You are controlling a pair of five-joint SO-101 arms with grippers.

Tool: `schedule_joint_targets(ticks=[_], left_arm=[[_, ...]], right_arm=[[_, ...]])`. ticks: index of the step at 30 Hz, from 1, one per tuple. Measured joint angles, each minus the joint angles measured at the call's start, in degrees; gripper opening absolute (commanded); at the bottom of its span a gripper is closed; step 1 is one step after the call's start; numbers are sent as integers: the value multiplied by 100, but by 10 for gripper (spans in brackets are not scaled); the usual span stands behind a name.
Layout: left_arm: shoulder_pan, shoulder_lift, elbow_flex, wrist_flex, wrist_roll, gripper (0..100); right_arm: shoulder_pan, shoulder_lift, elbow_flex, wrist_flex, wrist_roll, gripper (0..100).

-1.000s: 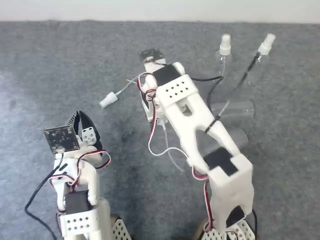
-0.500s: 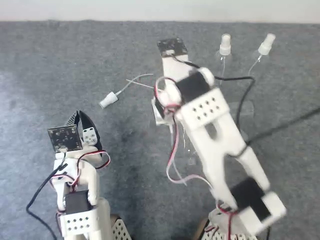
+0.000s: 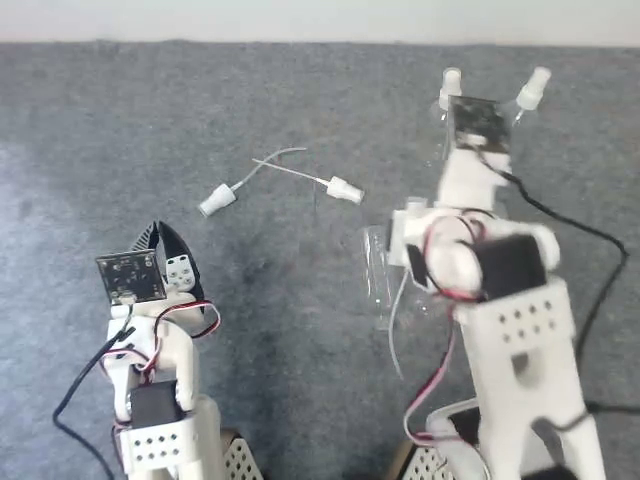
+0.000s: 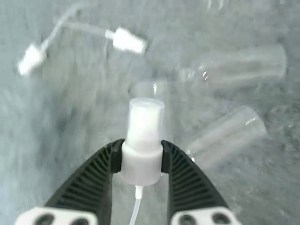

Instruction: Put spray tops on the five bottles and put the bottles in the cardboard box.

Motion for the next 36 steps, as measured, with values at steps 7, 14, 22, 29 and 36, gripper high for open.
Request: schedule_joint_targets(ticks=[7, 14, 22, 29, 36], left_arm=[[396, 0, -88, 475, -747, 74], [835, 0, -1363, 1600, -967, 136], [1530, 1820, -2963, 1978, -1204, 246], [1785, 4756, -4642, 2418, -1064, 269], [2708, 7279, -5908, 2629, -202, 269]], right_arm=[[598, -976, 1099, -1011, -396, 6], [1503, -1582, 1776, -1908, -1125, 6], [2189, -2031, 2338, -2585, -1600, 6], [2497, -2136, 2409, -2752, -1618, 6], [2822, -2136, 2409, -2787, -1978, 6]])
